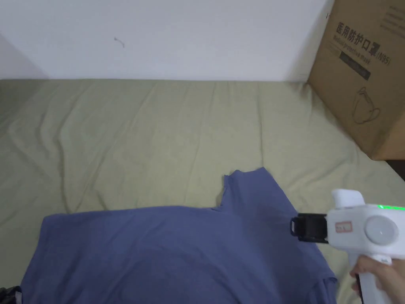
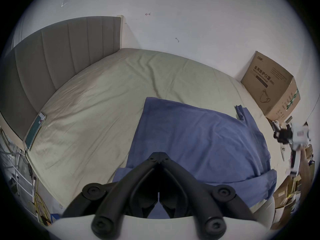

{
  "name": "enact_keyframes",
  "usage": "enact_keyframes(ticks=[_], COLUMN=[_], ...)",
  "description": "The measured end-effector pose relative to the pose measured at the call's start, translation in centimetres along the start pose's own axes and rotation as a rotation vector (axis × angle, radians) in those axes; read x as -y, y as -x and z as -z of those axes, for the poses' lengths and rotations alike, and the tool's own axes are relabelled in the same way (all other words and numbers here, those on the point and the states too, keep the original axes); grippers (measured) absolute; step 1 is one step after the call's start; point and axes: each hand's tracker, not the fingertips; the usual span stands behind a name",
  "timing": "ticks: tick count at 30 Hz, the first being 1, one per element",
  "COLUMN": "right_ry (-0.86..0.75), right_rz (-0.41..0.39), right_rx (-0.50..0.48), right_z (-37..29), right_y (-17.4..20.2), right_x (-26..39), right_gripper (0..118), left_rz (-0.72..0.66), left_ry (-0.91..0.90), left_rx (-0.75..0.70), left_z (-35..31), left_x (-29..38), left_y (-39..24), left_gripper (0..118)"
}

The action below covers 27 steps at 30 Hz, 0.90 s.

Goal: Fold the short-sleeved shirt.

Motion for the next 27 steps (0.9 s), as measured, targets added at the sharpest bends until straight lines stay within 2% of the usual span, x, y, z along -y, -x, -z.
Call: enact_keyframes(ticks=[2, 4, 6, 7, 8, 9, 10, 11, 12, 13, 14, 15, 17, 21, 23, 25, 27], right_ry=[0.063, 0.098, 0.223, 0.290, 0.313, 0.266, 0.259, 0.237, 0.240, 0.239, 0.240, 0.260, 0.251, 0.222, 0.227, 0.222, 0.222], right_rz=[0.066, 0.071, 0.058, 0.072, 0.079, 0.069, 0.029, -0.044, -0.100, -0.115, -0.078, -0.056, -0.055, -0.040, -0.049, -0.022, 0.016], right_rx=[-0.014, 0.006, 0.064, 0.063, 0.056, 0.068, 0.091, 0.103, 0.106, 0.076, 0.067, 0.047, 0.062, 0.059, 0.054, 0.049, 0.028], right_z=[4.0, 8.0, 11.5, 12.4, 13.0, 12.4, 11.8, 11.2, 10.6, 10.3, 10.2, 10.3, 10.6, 9.6, 9.3, 9.4, 9.2], right_y=[-0.4, -1.3, -1.8, -2.1, -2.2, -1.9, -1.2, -0.6, 0.0, 0.2, 0.2, 0.4, 0.9, 1.7, 1.7, 1.3, 1.0], right_x=[-3.0, -4.7, -5.7, -5.8, -5.4, -5.2, -5.5, -5.6, -5.3, -5.4, -5.6, -5.9, -5.9, -5.2, -5.2, -5.5, -5.3], right_gripper=[109, 109, 107, 92, 88, 86, 75, 62, 43, 21, 14, 13, 8, 6, 6, 6, 6], left_rz=[0.006, 0.004, -0.007, -0.021, -0.034, -0.031, -0.029, -0.027, -0.014, -0.005, 0.010, 0.031, 0.044, -0.031, -0.024, -0.014, 0.002], left_ry=[0.012, 0.031, 0.047, 0.056, 0.065, 0.071, 0.077, 0.083, 0.104, 0.123, 0.109, 0.094, 0.085, 0.099, 0.108, 0.147, 0.232], left_rx=[-0.021, -0.028, -0.044, -0.057, -0.068, -0.068, -0.068, -0.065, -0.066, -0.080, -0.094, -0.138, -0.137, -0.062, -0.078, -0.098, -0.134], left_z=[0.5, 1.0, 1.3, 1.5, 1.8, 2.1, 2.5, 2.9, 3.7, 4.4, 4.9, 5.8, 8.0, 12.7, 15.4, 19.0, 22.6], left_x=[-0.4, -0.1, -0.1, 0.0, 0.0, -0.2, -0.4, -0.7, -1.1, -1.9, -2.7, -3.6, -5.3, -9.3, -11.0, -12.2, -12.5], left_y=[0.0, 0.2, 0.7, 0.9, 1.2, 1.5, 1.7, 1.9, 2.0, 2.0, 1.9, 1.8, 1.9, 2.6, 2.6, 2.6, 2.3], left_gripper=[2, 2, 2, 2, 2, 3, 23, 61, 96, 104, 104, 104, 104, 104, 104, 102, 92])
